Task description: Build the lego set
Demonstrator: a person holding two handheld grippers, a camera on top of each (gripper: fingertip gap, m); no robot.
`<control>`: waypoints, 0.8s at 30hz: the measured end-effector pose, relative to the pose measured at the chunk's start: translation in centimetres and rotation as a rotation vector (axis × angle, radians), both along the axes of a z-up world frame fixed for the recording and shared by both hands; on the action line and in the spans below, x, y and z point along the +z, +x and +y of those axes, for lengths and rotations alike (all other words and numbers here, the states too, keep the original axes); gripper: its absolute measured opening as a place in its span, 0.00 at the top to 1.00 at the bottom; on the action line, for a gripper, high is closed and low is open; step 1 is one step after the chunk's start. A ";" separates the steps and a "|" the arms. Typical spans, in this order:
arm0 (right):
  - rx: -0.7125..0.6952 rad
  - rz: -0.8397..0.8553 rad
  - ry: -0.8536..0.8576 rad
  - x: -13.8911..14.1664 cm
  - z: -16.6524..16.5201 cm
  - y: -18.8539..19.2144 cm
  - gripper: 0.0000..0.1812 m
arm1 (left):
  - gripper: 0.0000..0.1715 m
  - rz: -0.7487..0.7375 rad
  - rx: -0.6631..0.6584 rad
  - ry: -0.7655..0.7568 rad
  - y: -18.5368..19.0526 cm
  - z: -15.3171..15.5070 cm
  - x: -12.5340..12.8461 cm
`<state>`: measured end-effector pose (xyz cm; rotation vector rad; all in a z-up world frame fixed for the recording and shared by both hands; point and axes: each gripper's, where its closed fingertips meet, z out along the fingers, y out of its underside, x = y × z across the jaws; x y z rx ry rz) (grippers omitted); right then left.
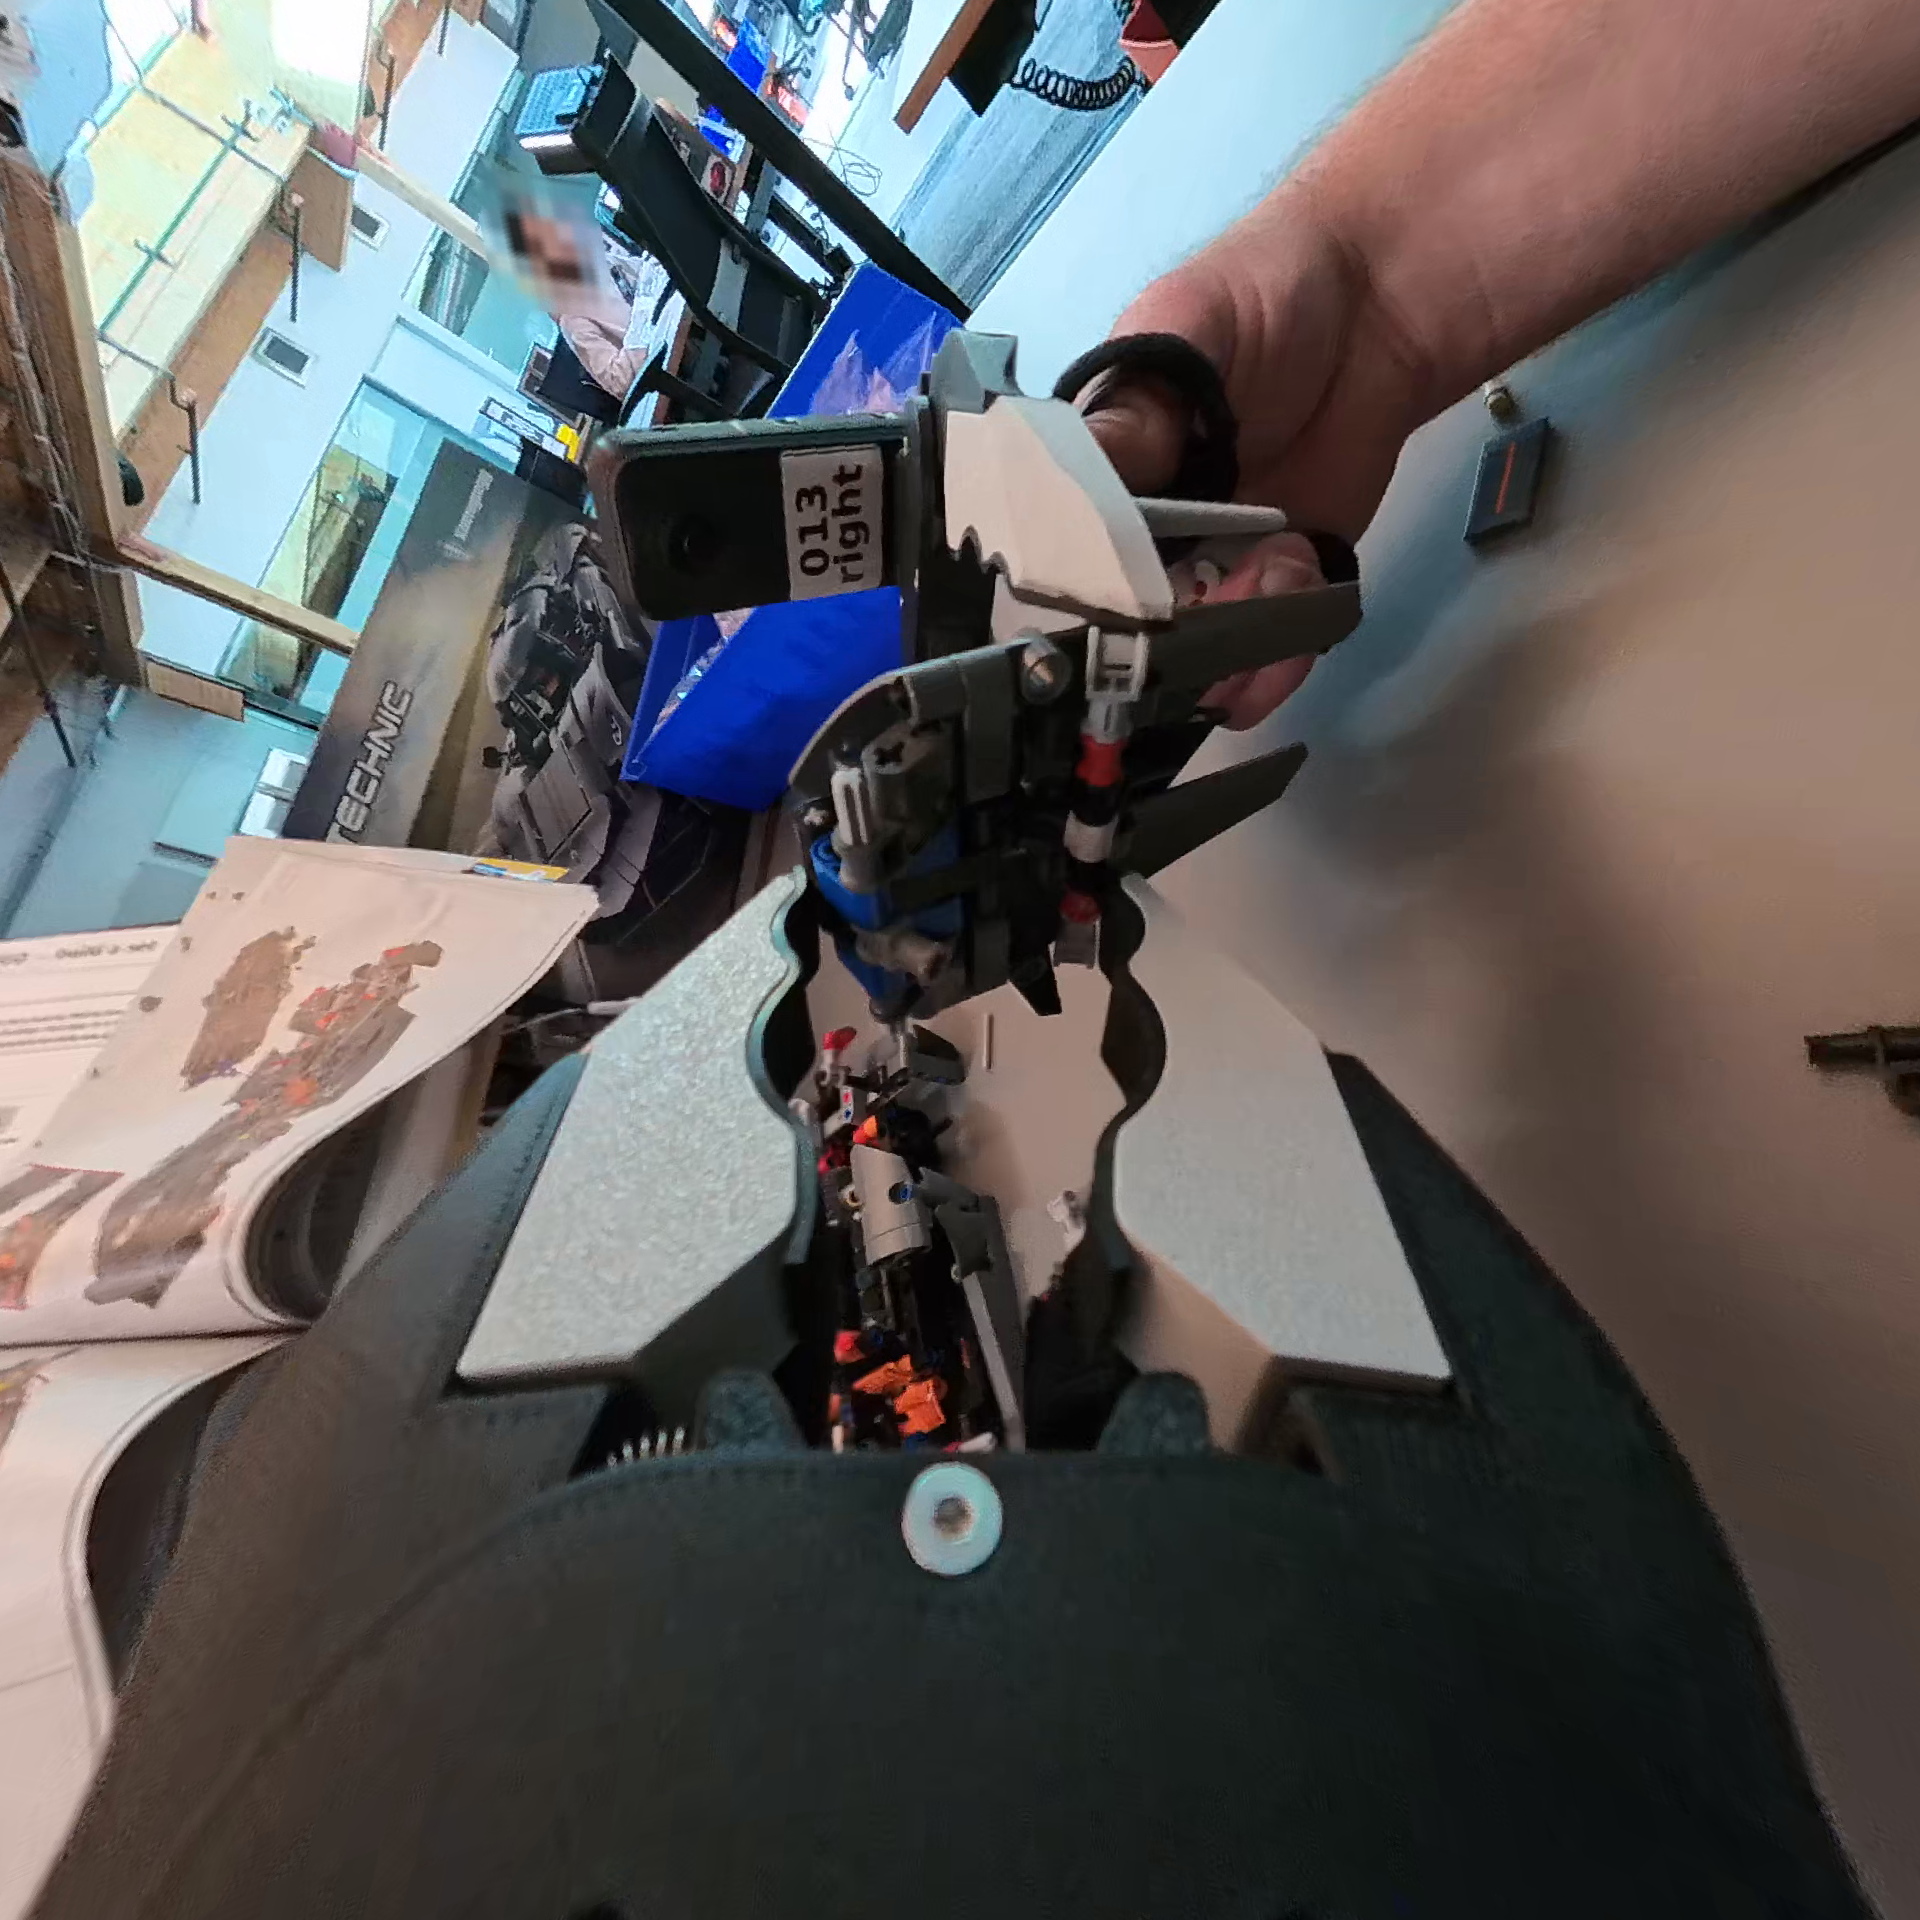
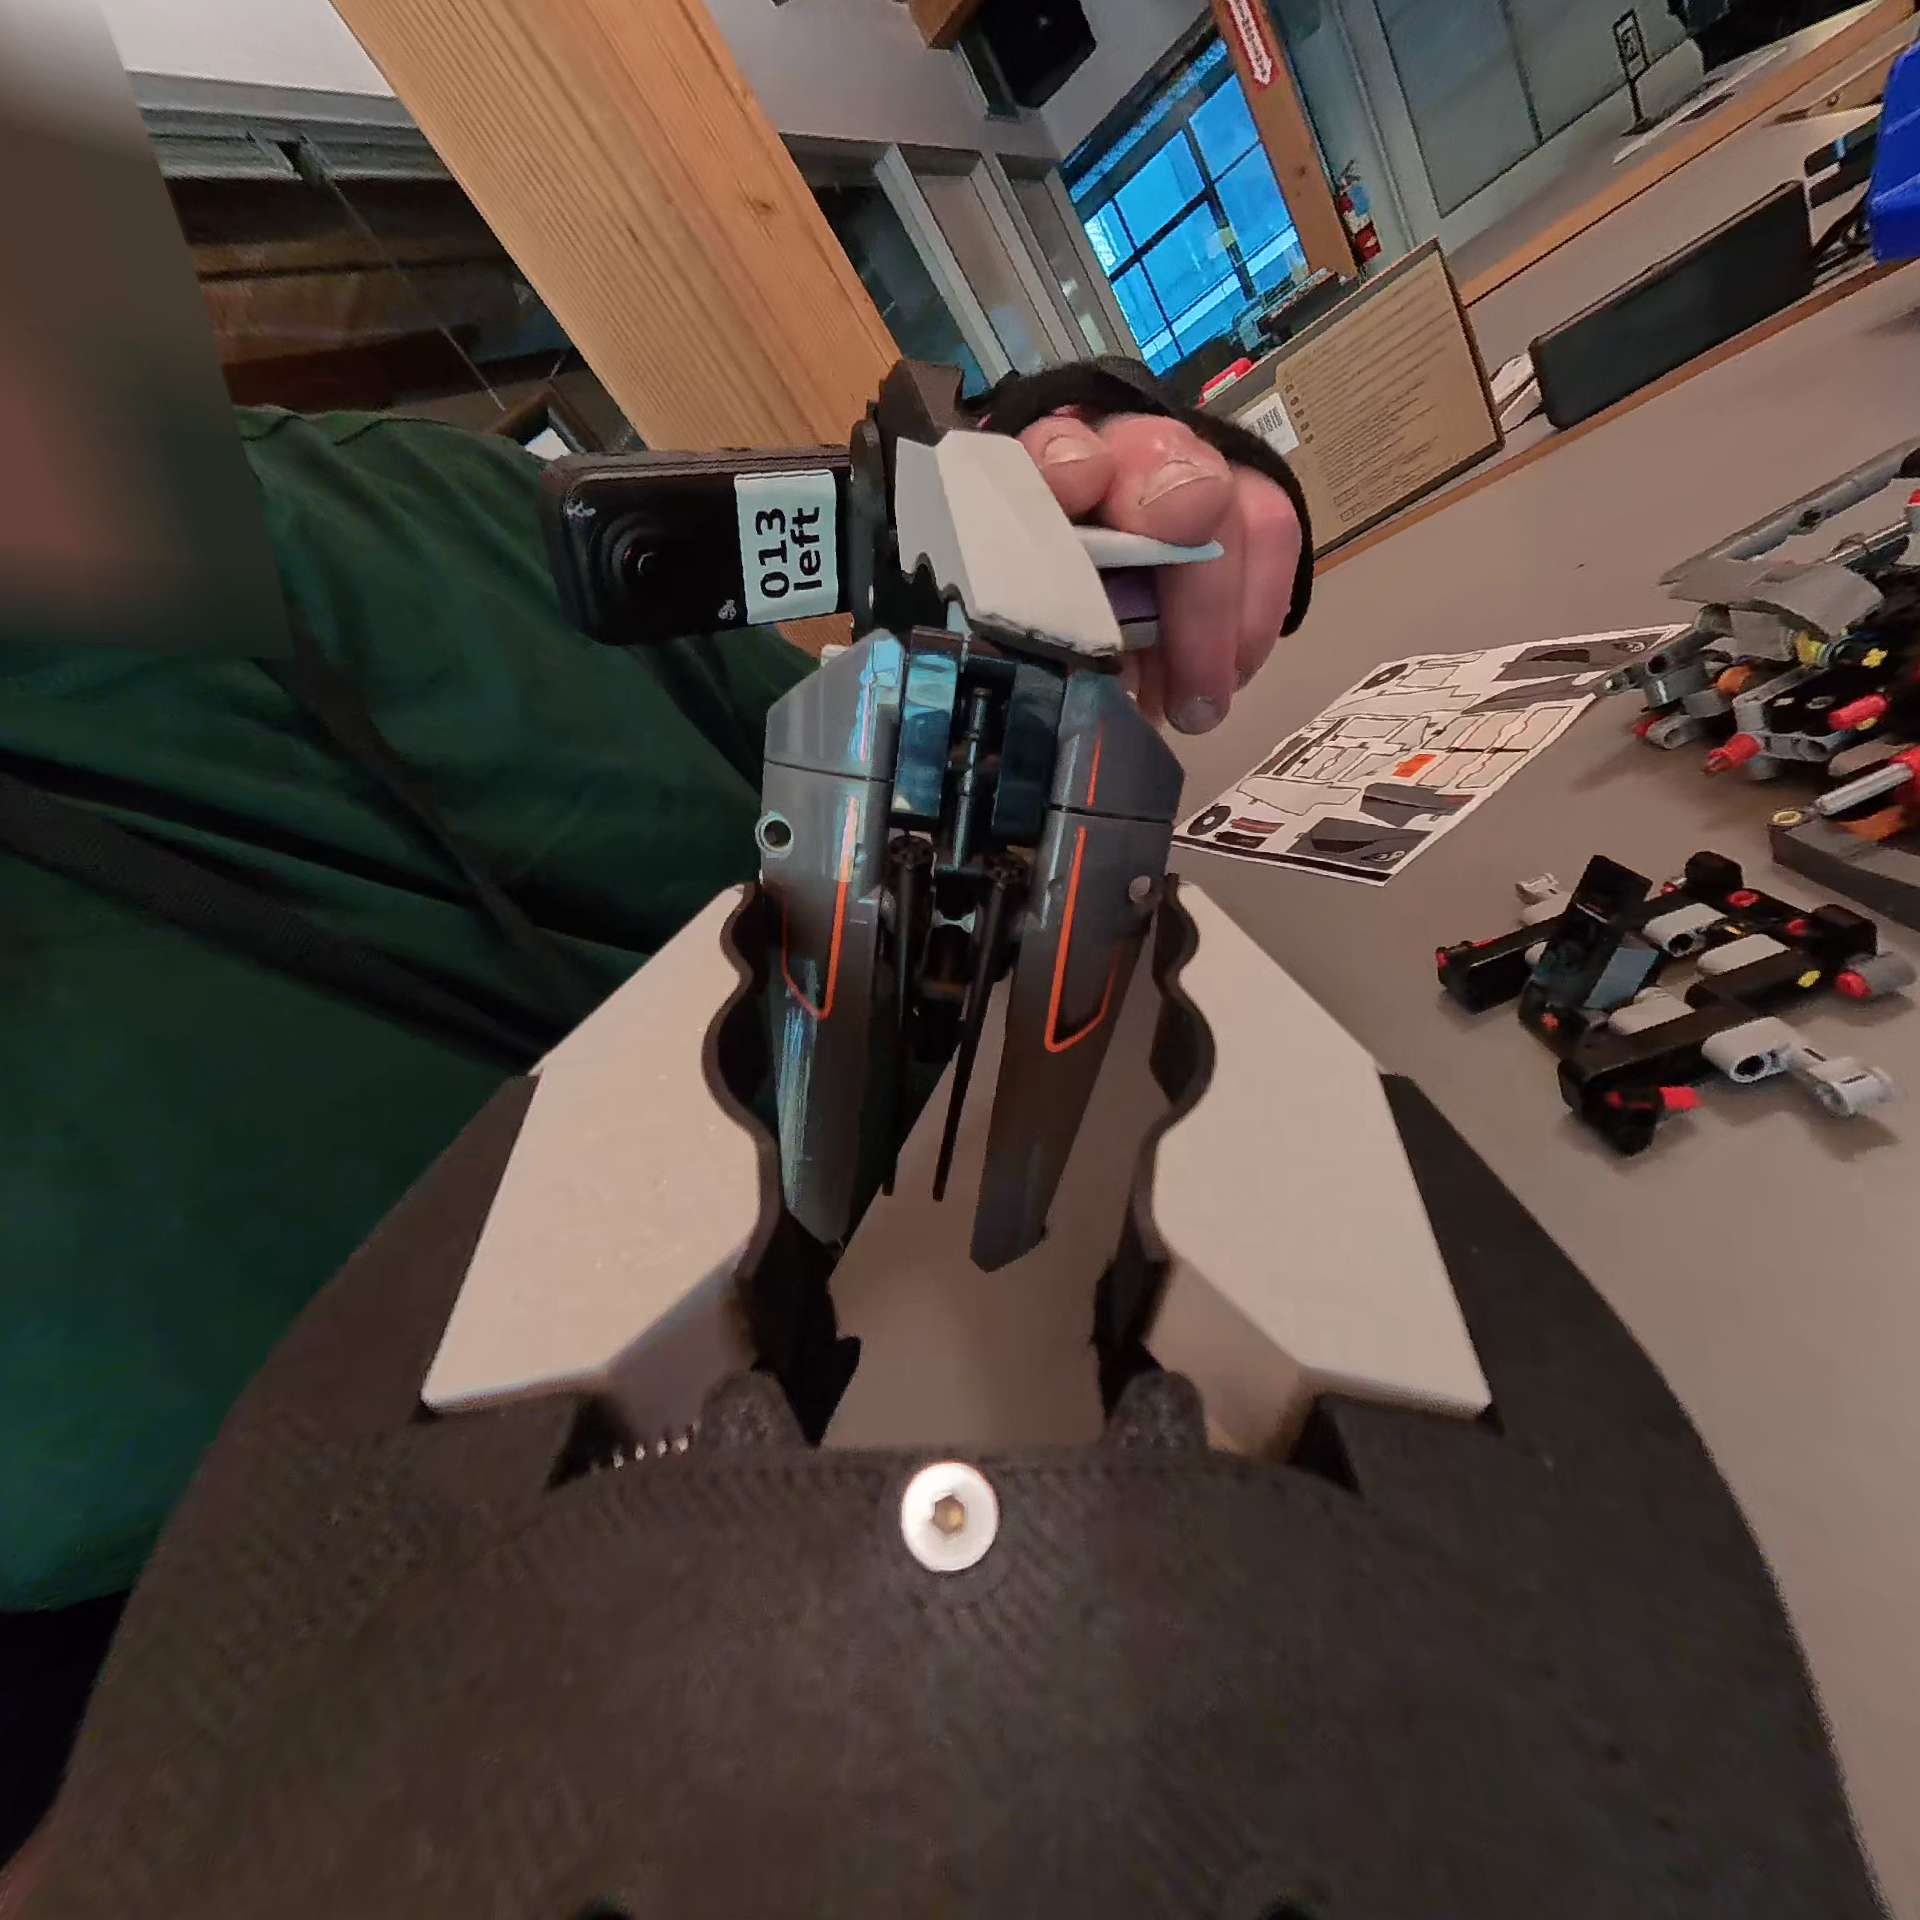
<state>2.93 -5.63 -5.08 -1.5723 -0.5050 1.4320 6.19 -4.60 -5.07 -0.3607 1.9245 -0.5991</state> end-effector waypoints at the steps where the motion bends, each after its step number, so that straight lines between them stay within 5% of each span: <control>1: -0.003 0.010 -0.004 0.0 0.1 0.0 0.60 | 0.70 0.005 0.004 -0.022 0.0 0.1 -0.1; 16: -0.388 0.044 0.105 1.7 3.5 5.1 0.48 | 0.70 0.098 0.202 -0.556 1.6 4.2 -1.0; 24: -0.702 -0.484 0.294 0.8 4.2 7.6 0.44 | 0.70 0.182 0.266 -0.935 2.4 6.5 0.0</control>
